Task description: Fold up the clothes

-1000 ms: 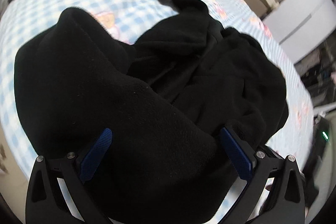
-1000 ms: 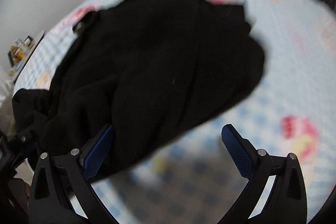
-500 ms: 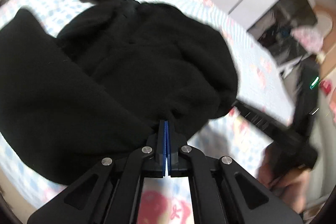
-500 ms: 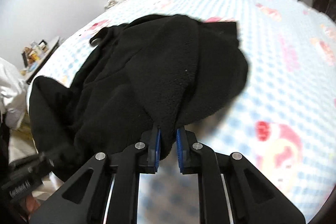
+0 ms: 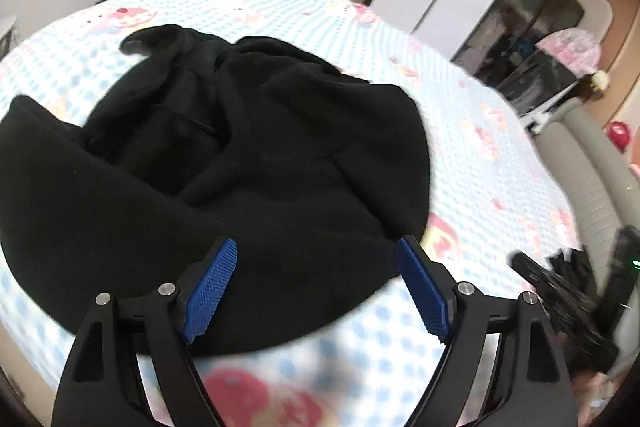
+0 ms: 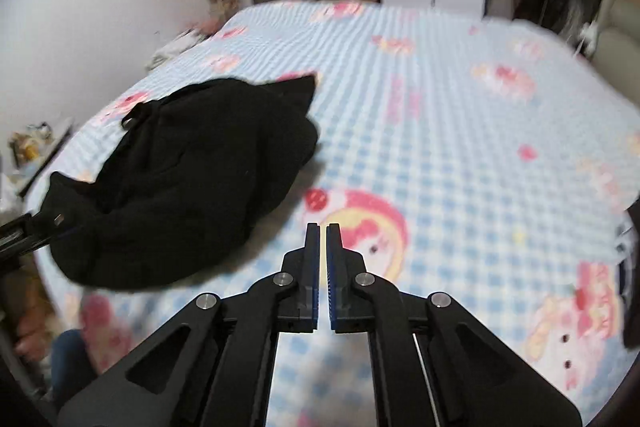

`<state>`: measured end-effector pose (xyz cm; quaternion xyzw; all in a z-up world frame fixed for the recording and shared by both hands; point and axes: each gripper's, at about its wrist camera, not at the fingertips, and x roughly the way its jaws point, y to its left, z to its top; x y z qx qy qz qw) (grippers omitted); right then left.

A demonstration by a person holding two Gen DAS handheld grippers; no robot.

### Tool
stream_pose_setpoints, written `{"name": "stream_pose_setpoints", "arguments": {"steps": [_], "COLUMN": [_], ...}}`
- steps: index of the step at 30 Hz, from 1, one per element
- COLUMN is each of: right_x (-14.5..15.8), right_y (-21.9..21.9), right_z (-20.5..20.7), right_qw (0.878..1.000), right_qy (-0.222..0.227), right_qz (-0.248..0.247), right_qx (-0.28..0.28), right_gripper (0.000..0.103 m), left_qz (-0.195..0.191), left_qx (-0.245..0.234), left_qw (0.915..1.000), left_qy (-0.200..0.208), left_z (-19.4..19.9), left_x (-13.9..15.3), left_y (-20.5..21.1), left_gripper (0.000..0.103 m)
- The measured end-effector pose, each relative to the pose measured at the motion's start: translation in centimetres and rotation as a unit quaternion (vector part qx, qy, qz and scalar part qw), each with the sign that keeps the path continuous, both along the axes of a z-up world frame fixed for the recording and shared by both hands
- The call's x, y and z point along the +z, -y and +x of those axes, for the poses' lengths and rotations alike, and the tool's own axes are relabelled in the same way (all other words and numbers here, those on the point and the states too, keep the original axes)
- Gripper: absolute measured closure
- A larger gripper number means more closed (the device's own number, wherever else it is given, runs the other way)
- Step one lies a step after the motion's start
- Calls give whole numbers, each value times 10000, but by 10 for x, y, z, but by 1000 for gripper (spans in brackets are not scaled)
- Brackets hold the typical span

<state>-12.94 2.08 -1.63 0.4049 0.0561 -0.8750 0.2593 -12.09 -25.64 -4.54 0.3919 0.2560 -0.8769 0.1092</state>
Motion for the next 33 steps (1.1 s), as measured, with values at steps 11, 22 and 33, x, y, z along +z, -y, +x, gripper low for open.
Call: {"name": "stream_pose_setpoints", "arguments": {"steps": [11, 22, 33], "right_x": [-43, -76, 39], "right_y": [120, 140, 5], "right_z": [-18, -2, 29], "right_qw": [9967, 9958, 9803], "right_qy": [400, -298, -1751], "right_qz": [203, 799, 409], "right_qx": [681, 339, -812], "right_gripper": [7, 84, 96], "left_qz": [295, 705, 945], "left_qx": [2361, 2029, -67], "left_qw": [9710, 9766, 9937], "left_qy": [255, -94, -605], "left_z": [55, 20, -40], "left_x": [-22, -33, 11], "left_y": [93, 80, -59], "left_gripper": [19, 87, 97]}}
